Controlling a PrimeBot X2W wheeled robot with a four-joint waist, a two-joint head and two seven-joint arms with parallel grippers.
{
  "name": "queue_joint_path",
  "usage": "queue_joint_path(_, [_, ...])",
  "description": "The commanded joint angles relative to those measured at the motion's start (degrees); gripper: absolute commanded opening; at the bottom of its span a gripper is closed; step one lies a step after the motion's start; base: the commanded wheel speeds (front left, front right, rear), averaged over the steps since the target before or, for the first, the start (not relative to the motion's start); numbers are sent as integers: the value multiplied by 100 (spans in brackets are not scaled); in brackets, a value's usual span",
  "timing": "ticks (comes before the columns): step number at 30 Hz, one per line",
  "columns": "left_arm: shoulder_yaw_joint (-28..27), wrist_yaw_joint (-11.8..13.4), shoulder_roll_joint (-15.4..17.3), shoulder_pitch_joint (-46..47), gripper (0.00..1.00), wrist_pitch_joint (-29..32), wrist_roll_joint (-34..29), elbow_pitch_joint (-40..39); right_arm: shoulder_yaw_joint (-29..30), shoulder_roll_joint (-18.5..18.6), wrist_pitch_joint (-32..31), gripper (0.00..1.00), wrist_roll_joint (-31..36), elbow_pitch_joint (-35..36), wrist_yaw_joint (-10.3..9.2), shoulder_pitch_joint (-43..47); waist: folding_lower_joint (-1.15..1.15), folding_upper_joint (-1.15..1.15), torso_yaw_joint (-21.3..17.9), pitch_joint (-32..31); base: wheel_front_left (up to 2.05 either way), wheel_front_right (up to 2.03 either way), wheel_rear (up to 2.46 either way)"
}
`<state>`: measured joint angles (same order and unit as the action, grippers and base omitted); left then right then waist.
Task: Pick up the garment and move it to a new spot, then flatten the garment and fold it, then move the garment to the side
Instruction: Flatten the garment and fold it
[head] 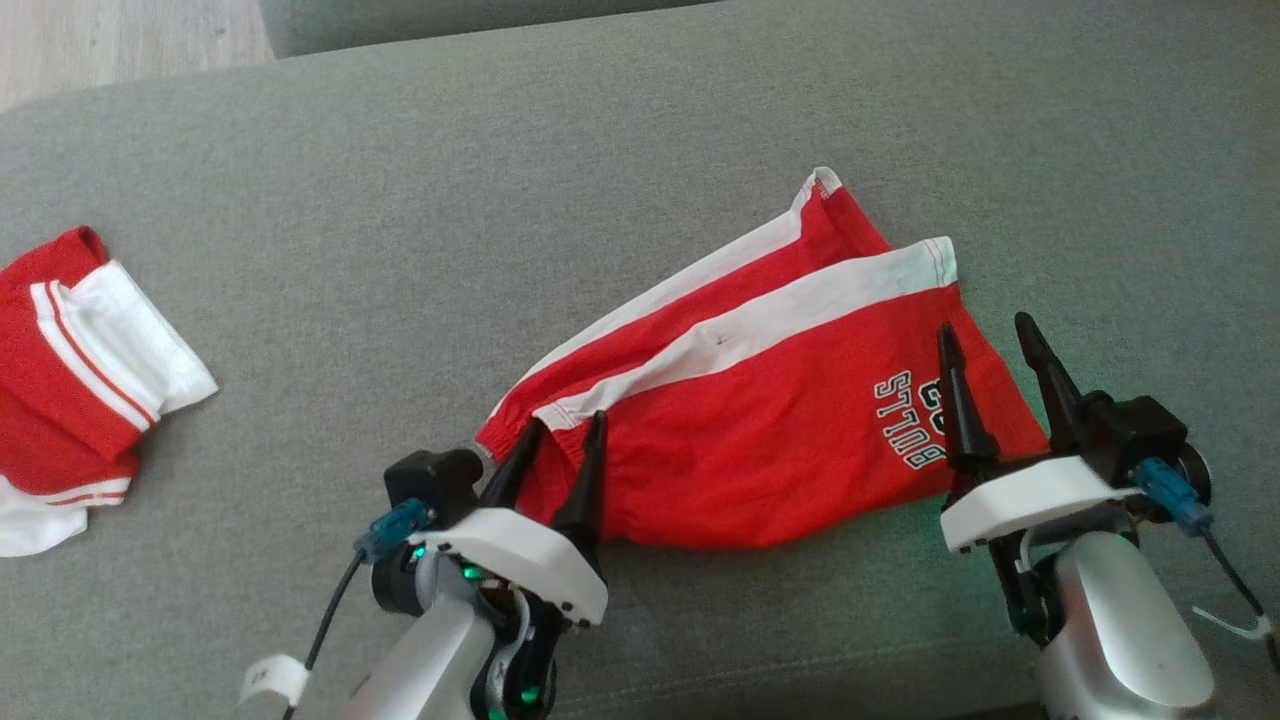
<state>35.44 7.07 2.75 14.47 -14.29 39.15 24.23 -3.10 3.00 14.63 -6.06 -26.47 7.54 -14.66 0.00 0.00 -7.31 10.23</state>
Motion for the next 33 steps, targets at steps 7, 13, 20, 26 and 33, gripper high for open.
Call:
queue_joint_path(7, [-297,59,12,288,0,-71,-33,-108,-134,-12,37,100,-102,131,-5,-224,0,0,28,61,0,0,0])
queue_joint_path(13, [-320,51,12,240,0,-71,-330,-38,-75,-13,37,100,-129,-15,-5,-314,0,0,136,52,0,0,0])
queue_joint_path(20, [-328,29,12,-80,0,-71,-917,-49,59,230,37,100,-200,-904,-5,-784,0,0,433,61,0,0,0])
queue_joint_path(26, [-290,-36,12,-242,0,-71,-1076,-24,-125,513,37,100,-270,-1925,-5,-1466,0,0,673,142,0,0,0])
queue_joint_path(33, [-218,-39,12,-160,0,-71,-1116,-48,-715,655,13,100,-397,-2807,-5,-2231,0,0,815,287,0,0,0])
